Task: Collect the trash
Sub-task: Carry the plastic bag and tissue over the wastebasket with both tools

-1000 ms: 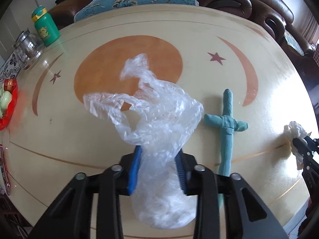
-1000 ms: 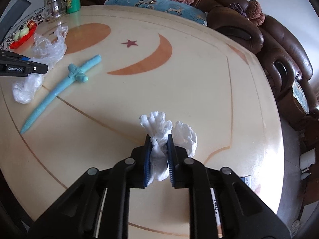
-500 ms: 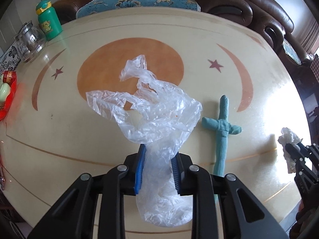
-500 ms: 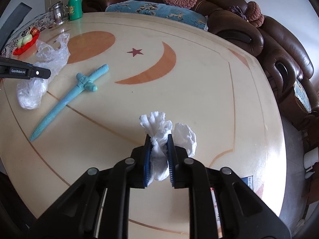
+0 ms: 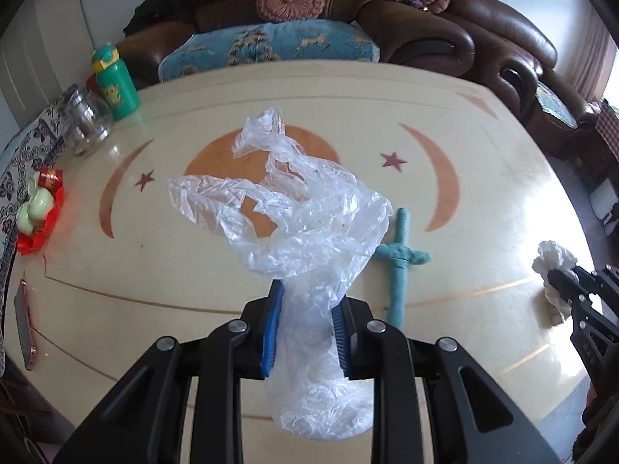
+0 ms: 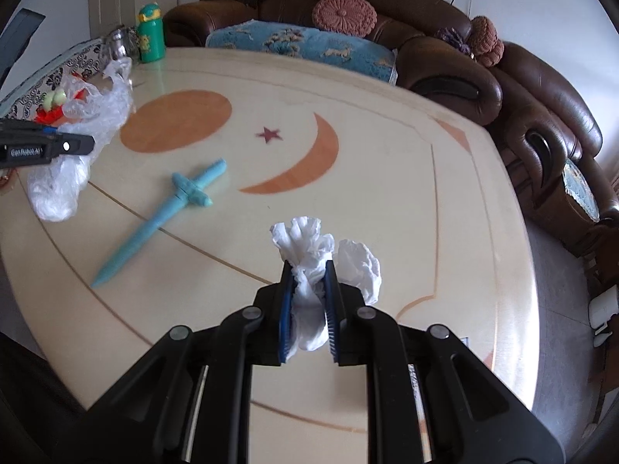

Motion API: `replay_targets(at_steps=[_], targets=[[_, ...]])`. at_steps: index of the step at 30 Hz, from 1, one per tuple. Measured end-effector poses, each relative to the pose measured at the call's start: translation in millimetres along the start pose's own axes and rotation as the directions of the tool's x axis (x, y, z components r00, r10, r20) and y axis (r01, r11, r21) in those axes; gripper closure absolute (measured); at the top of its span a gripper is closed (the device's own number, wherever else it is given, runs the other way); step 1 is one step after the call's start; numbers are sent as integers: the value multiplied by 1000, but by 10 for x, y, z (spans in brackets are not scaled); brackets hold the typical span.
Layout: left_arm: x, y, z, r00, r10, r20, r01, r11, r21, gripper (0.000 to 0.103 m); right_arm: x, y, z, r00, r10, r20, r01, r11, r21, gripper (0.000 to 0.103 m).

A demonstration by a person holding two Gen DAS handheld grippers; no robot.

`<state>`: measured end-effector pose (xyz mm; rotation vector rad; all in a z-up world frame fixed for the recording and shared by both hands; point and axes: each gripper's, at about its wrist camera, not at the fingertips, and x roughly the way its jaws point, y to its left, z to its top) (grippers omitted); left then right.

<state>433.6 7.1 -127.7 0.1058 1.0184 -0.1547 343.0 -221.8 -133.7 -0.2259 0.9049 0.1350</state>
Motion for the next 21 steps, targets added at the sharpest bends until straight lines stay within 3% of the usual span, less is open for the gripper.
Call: replay_targets(at_steps=[10, 15, 21], targets=[[-687, -119, -227, 998, -18, 68, 15, 999, 40, 79, -827, 224, 51, 995, -4, 100, 7, 1000, -29, 87], [-1052, -210, -441, 994, -14, 107, 8, 998, 54, 79, -1245, 320, -2, 990, -13, 138, 18, 999, -31, 87], [-1532, -394, -776, 987, -59, 152, 45, 994, 99, 79, -1672, 435, -170, 985, 5, 172, -2, 1000, -19, 87]])
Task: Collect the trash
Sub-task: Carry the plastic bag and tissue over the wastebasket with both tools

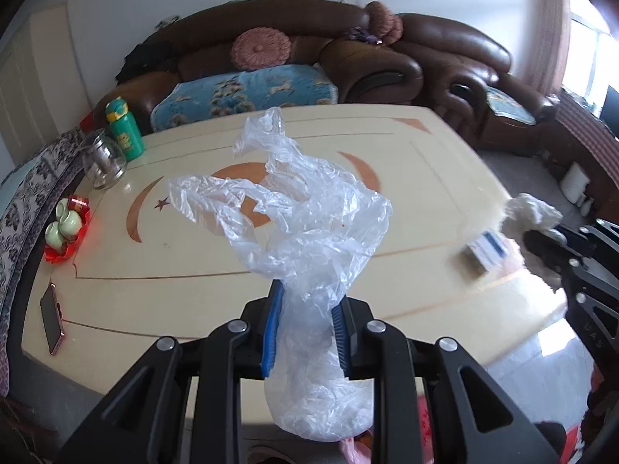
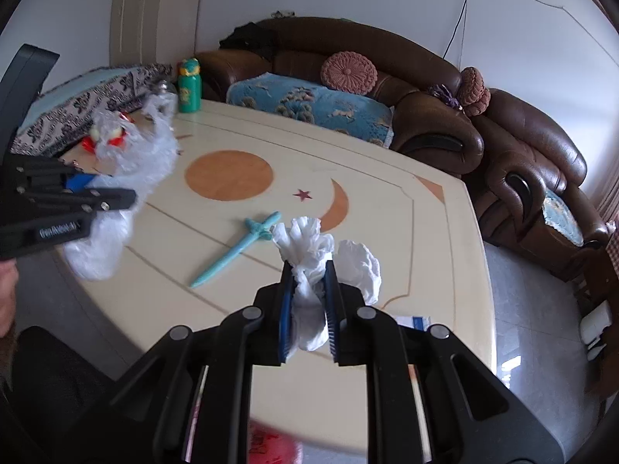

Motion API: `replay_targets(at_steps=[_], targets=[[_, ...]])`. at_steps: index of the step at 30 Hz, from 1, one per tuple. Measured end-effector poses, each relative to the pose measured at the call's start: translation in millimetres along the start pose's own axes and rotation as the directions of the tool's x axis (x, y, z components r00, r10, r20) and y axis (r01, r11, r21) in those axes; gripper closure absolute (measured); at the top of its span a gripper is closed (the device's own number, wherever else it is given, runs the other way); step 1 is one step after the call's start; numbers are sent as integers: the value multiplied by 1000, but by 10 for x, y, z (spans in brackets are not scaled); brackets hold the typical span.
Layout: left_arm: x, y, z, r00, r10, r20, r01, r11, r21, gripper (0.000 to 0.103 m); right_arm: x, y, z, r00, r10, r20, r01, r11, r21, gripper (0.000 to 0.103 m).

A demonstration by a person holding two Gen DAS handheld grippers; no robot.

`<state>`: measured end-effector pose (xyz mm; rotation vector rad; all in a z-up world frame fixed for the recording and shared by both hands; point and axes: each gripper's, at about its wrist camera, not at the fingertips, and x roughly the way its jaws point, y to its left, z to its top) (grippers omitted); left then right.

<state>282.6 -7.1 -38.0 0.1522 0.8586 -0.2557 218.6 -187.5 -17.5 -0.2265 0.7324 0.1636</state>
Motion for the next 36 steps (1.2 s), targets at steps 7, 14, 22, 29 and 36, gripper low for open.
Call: replay_targets(at_steps=[7, 14, 22, 29, 36], targets=[[-453, -277, -246, 999, -45, 30, 44, 998, 42, 79, -527, 161, -167, 999, -8, 41, 9, 1000, -14, 87], [-718, -561, -582, 996, -76, 42, 72, 993, 91, 79, -859, 269, -431, 999, -18, 45, 19, 1000, -14, 87], [-739, -869, -948, 996, -89, 6, 87, 985, 150, 79, -1072, 370, -805, 1000, -15, 19, 15, 1000, 6, 87], [-602, -1029, -1202, 991, -124, -55, 132, 976, 171, 79, -1072, 374, -1120, 1000, -7, -25, 8, 999, 44, 87], [-300, -1175, -1540, 976, -162, -142, 187, 964, 186, 79, -858, 443, -1453, 996, -4, -92, 11, 997, 72, 87]])
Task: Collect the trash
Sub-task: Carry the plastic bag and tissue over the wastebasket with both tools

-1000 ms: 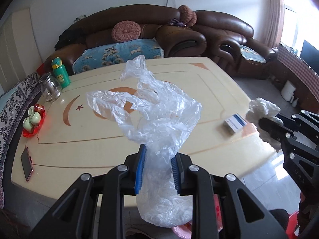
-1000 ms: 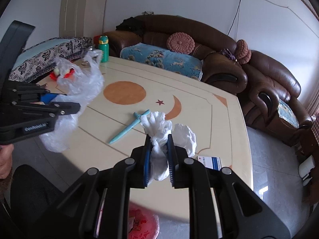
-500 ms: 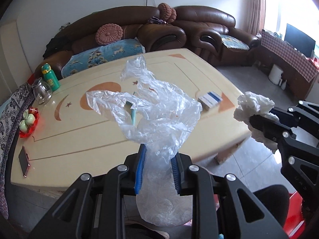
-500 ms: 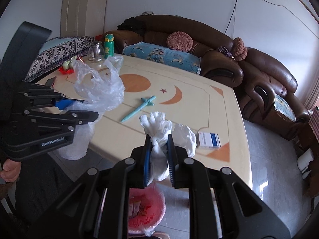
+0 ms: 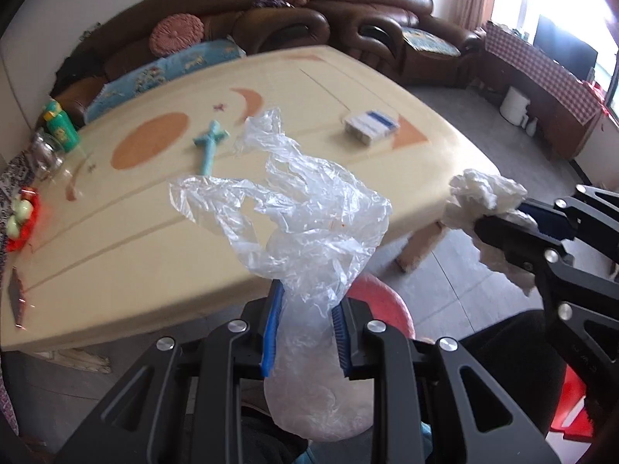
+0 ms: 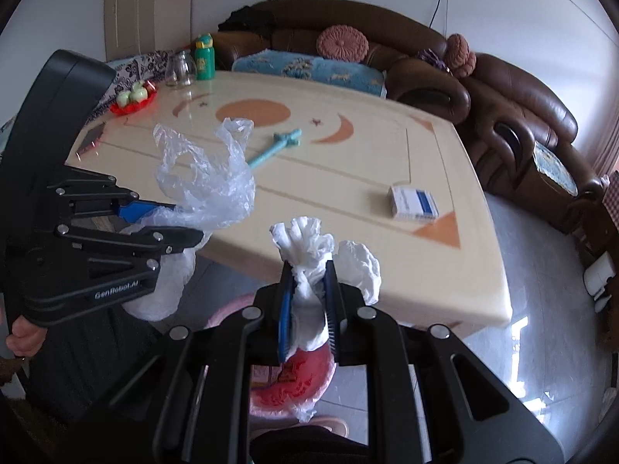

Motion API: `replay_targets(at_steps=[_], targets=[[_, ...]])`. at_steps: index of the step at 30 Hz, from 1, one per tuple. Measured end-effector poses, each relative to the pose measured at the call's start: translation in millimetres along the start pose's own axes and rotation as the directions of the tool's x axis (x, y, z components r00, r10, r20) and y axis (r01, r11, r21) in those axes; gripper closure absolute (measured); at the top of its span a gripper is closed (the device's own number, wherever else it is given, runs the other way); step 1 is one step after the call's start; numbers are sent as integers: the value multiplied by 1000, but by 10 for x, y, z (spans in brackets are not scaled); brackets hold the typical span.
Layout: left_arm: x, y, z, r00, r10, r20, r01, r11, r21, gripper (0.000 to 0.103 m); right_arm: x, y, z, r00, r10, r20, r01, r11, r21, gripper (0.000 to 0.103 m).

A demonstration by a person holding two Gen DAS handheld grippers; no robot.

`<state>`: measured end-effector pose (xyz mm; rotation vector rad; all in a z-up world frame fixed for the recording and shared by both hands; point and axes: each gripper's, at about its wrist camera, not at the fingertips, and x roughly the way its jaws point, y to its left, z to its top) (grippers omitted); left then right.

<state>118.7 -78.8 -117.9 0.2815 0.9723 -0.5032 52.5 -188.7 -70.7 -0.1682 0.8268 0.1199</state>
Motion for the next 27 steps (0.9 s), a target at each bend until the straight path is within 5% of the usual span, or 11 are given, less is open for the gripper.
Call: replay_targets(at_steps=[16, 27], targets=[[998, 44, -486, 971, -70, -228, 62, 997, -43, 79, 877, -30, -610, 985, 51, -167, -31, 993, 116, 87], [1629, 92, -827, 917, -143, -373, 120, 989, -83, 78, 1435, 69, -1016, 958, 113, -264, -52, 972, 228, 86]])
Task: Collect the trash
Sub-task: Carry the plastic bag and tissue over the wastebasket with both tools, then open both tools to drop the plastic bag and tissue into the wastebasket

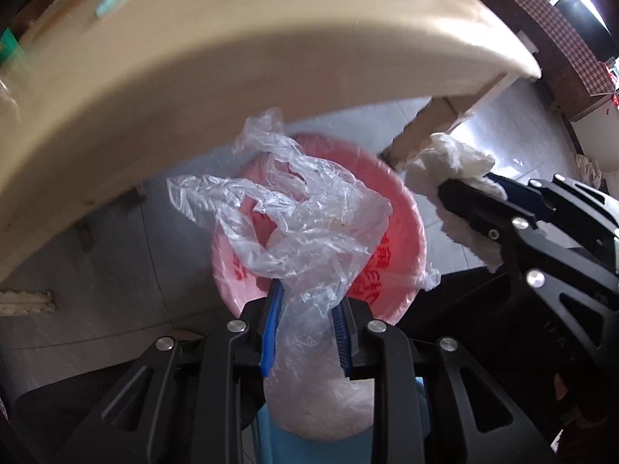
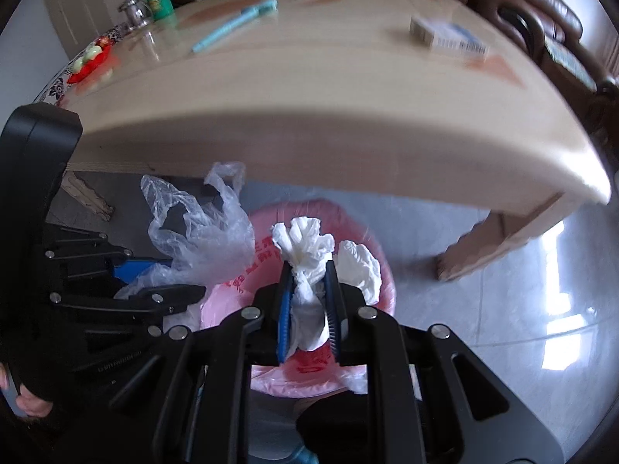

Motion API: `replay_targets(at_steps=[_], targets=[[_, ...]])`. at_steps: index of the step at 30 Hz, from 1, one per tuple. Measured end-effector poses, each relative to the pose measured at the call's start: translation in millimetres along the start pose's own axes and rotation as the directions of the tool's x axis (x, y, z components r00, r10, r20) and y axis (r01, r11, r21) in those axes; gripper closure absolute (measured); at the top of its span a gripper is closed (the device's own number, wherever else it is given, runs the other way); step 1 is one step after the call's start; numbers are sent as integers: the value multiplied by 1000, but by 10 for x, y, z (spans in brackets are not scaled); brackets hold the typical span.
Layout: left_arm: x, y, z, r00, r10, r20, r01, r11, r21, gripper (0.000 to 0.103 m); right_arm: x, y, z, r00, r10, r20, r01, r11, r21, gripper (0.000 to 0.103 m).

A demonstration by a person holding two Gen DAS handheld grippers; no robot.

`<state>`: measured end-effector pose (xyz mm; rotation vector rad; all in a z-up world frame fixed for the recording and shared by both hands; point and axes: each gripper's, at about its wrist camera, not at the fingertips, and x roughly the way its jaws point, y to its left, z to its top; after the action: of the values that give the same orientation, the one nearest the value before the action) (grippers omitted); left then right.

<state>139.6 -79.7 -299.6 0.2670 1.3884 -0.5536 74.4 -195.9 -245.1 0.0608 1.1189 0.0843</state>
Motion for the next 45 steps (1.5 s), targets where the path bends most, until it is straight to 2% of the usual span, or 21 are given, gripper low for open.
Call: replay_targets(at_steps=[9, 17, 31, 35, 39, 45], targets=[[500, 121, -28, 992, -64, -113, 61, 998, -28, 78, 477, -75, -154, 995, 9, -100, -5, 999, 37, 86], [884, 214, 87, 978, -85, -188, 74, 995, -65, 78, 757, -110, -174, 986, 12, -164, -5, 999, 47, 86], [1162, 269, 159, 976, -79, -202, 59, 993, -101, 76, 1031, -66, -169, 972, 10, -235, -4, 1000, 24, 86], [1173, 235, 164, 977, -79, -199, 61, 994, -94, 65, 1054, -62, -157, 972, 16, -236, -10, 1000, 26, 85], [1198, 293, 191, 977, -76, -197, 54, 992, -113, 60, 1073, -81, -148, 971, 21, -238, -13, 999, 35, 79], [1220, 377, 203, 978, -79, -194, 52, 989, -136, 58, 1069, -82, -132, 971, 27, -237, -18, 999, 43, 72]])
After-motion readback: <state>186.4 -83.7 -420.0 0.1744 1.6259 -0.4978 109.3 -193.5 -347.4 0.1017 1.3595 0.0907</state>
